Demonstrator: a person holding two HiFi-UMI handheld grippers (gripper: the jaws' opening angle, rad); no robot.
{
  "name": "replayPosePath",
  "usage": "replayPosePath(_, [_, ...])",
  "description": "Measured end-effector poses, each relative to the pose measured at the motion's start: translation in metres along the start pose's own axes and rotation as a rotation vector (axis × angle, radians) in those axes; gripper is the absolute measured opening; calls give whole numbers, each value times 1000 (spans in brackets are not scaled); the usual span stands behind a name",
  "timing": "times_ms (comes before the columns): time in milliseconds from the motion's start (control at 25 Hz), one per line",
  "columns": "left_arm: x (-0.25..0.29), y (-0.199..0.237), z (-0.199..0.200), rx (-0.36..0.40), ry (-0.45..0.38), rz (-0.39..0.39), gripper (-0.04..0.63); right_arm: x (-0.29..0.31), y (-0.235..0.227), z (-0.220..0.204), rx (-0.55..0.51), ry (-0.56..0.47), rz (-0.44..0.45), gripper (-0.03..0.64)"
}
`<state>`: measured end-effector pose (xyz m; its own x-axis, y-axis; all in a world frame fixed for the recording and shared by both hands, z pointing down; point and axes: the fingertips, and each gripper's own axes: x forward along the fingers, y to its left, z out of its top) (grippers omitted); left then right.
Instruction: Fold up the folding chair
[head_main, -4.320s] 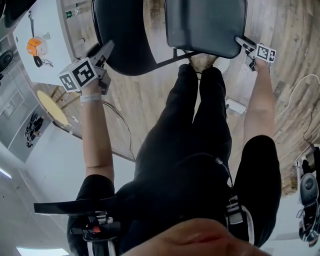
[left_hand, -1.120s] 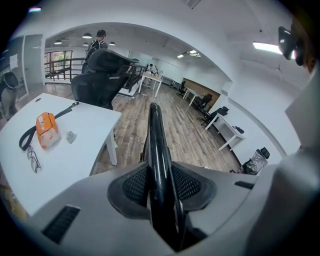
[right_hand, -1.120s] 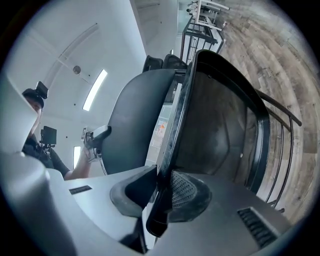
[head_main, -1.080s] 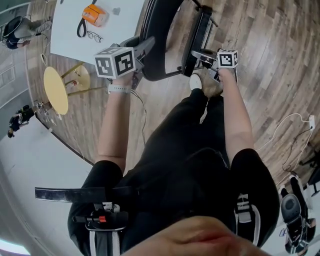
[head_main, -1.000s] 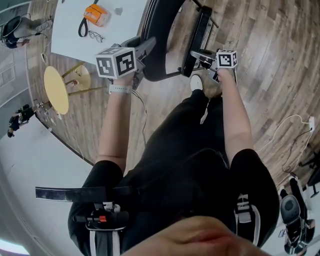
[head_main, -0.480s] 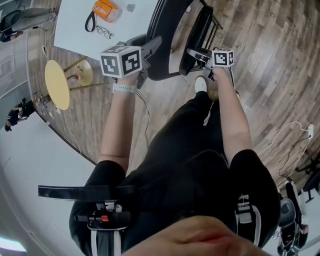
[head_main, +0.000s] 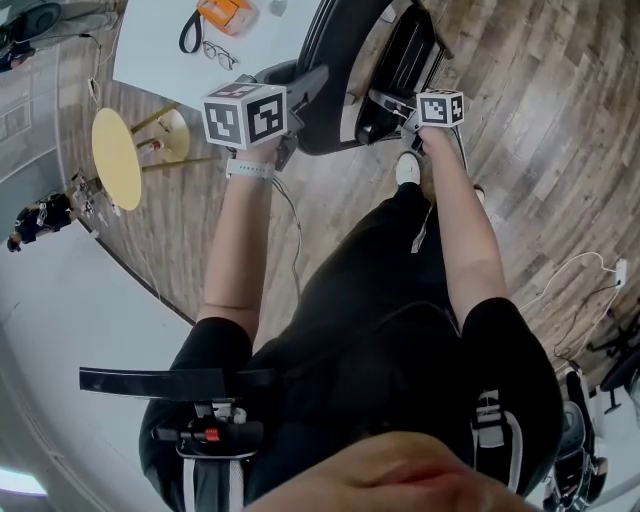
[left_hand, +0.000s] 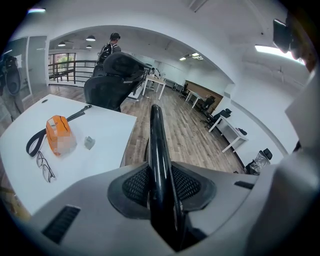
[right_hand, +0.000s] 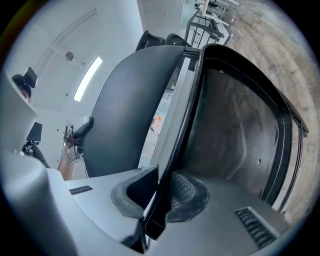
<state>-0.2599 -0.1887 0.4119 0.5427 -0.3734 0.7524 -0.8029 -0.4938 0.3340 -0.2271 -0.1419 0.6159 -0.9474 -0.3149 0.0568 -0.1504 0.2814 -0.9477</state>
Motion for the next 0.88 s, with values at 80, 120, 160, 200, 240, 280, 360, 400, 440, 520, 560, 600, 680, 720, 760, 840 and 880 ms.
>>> replayPosePath(80, [-3, 9, 1, 6, 4, -4, 110, 8, 0, 2, -1, -16, -6, 41])
replayPosePath(120, [-4, 14, 1, 9, 7, -4, 110, 11, -1, 2, -4, -25, -12, 41])
replayPosePath(160, [-5, 19, 2, 11, 10, -5, 110, 14, -3, 3, -5, -33, -17, 41])
replayPosePath(200, [-6, 23, 2, 12, 11, -7, 110, 17, -3, 3, -3, -39, -19, 41])
replayPosePath(240, [-7, 27, 2, 12, 12, -10, 110, 21, -3, 3, 0, -45, -20, 41])
replayPosePath(280, [-8, 31, 2, 13, 12, -12, 110, 24, -3, 4, 3, -51, -21, 41])
replayPosePath(360, [-10, 40, 2, 12, 13, -13, 110, 30, -2, 4, 8, -63, -20, 41])
replayPosePath(400, [-11, 44, 1, 11, 13, -13, 112, 33, -3, 5, 6, -67, -22, 41])
replayPosePath(440, [-12, 47, 2, 10, 11, -15, 110, 36, -5, 5, 3, -71, -25, 41])
replayPosePath(520, [-13, 53, 3, 8, 4, -21, 111, 41, -4, 6, 8, -79, -23, 41])
replayPosePath(560, [-14, 57, 3, 7, 2, -22, 111, 44, -2, 6, 12, -83, -21, 41])
replayPosePath(600, [-14, 61, 4, 7, 1, -21, 112, 47, -1, 7, 14, -87, -22, 41])
replayPosePath(680, [-17, 68, 5, 7, 1, -15, 112, 53, -1, 9, 12, -91, -27, 41])
replayPosePath(720, [-17, 72, 5, 6, 2, -11, 112, 56, -1, 9, 12, -91, -29, 41])
replayPosePath(760, [-18, 76, 5, 4, 3, -7, 112, 59, -1, 9, 13, -91, -32, 41])
replayPosePath(840, [-18, 82, 5, -3, 0, 0, 112, 62, -3, 9, 15, -90, -36, 41])
replayPosePath(880, [-17, 84, 4, -8, -3, 2, 110, 63, -4, 9, 14, -90, -38, 41])
